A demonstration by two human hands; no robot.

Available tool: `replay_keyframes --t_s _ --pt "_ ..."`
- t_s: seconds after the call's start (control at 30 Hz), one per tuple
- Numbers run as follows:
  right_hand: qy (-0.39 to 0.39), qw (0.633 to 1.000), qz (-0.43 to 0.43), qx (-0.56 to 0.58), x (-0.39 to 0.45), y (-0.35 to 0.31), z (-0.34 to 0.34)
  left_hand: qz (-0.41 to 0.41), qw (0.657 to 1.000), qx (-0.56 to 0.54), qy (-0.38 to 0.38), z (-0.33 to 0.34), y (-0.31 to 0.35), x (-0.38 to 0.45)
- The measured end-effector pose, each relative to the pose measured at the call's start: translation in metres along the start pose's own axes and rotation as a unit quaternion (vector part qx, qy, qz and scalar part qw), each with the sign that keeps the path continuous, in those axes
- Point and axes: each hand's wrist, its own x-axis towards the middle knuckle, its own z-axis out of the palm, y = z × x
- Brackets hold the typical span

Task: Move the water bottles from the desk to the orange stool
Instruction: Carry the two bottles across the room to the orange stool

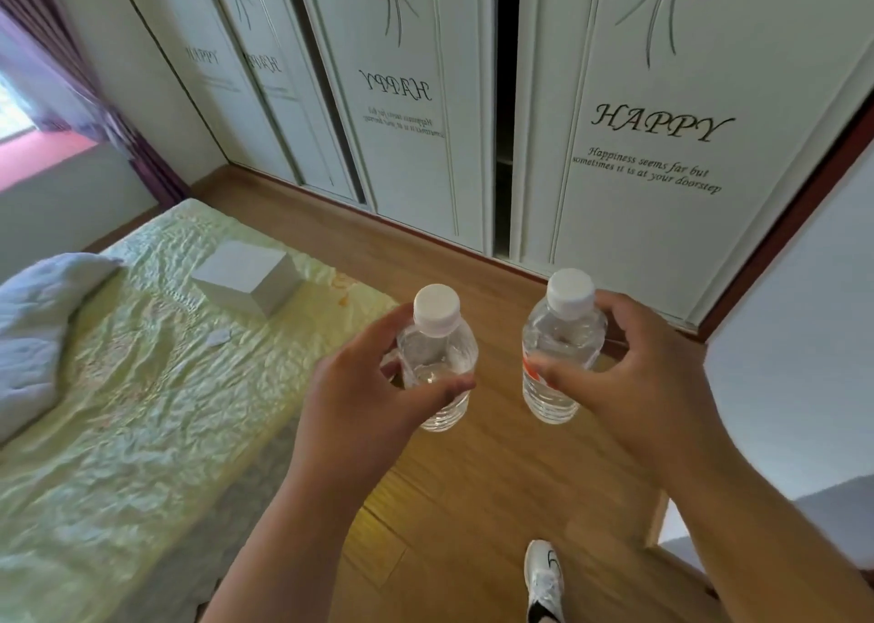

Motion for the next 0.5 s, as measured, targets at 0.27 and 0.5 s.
replay_keyframes --t_s 0.27,0.5 --pt "-0.012 0.999 -0.028 -0.017 0.121 0.019 -0.024 0.016 0.999 0.006 0.049 0.049 0.022 0.1" --pt "-0.031 0.999 -0.027 -0.018 0.188 0.03 -0.028 0.014 0.999 -0.008 0.042 0.07 0.025 0.157"
